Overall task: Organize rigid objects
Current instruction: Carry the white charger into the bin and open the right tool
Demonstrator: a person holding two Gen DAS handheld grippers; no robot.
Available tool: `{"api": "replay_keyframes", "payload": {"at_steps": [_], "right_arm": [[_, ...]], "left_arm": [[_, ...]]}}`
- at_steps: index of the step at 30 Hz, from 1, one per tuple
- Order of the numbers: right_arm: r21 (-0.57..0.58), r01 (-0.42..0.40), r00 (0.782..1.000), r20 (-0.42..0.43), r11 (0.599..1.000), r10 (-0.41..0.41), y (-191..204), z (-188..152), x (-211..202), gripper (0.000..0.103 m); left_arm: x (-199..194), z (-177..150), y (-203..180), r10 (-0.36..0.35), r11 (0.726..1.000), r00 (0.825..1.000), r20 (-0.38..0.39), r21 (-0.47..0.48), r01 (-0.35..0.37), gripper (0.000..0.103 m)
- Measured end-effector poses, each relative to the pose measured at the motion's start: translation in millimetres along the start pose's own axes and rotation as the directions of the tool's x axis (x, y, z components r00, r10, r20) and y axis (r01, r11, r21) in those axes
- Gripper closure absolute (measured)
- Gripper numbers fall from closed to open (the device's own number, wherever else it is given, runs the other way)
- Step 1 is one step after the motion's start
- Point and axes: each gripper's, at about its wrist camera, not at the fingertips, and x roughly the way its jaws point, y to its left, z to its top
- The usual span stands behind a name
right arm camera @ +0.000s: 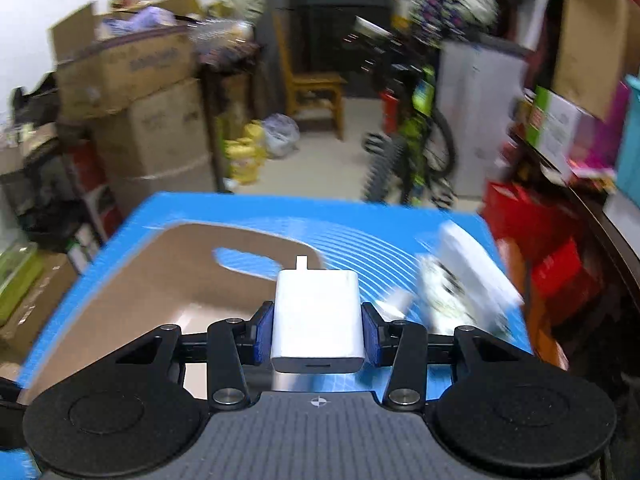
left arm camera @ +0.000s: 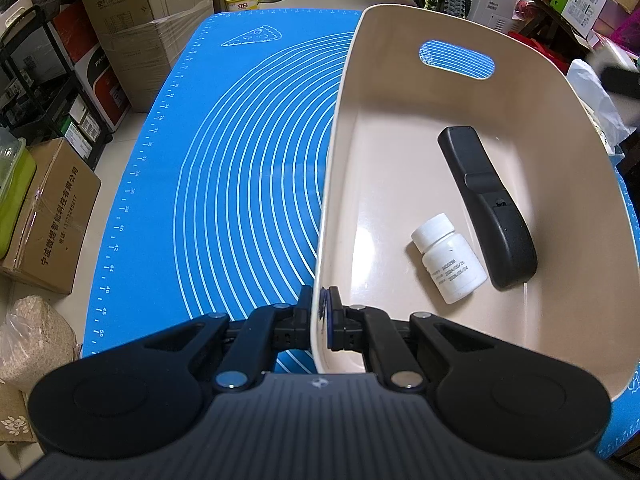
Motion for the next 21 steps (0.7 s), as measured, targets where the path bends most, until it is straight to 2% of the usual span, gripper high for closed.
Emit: {"api": "replay_keyframes", "payload": {"at_steps": [4, 9, 15, 21], "right_arm": [[-0.073, -0.051, 0.999, -0.014, 0.996, 0.050, 35.4, 13.1, 14.2, 0.052], [-0.133, -0.083, 0.993, -0.091, 0.988, 0.071, 73.3, 17.8, 49.7, 0.052], [-0.214, -0.082, 0.979, -0.198, 0.973, 0.039, 114.6, 8.4, 92.0, 0.052], [-0.252, -0.066, 0.958, -0.287, 0.965, -0.009, 128.5, -6.7, 125.0, 0.052]], "left_arm": [[0.1, -0.1, 1.1, -0.005, 1.000, 1.000, 0.000, -0.005, 0.005, 0.095], [-0.1, 0.8, 0.8, -0.007, 1.000, 1.000, -0.002, -0.007, 0.007, 0.095], [-0.3, 0.2, 2.2, -0.015, 1.000, 1.000, -0.015, -0.018, 0.015, 0.095], [0.4, 0.4, 3.2, -0.021, 1.000, 1.000, -0.013, -0.018, 0.021, 0.095]]}}
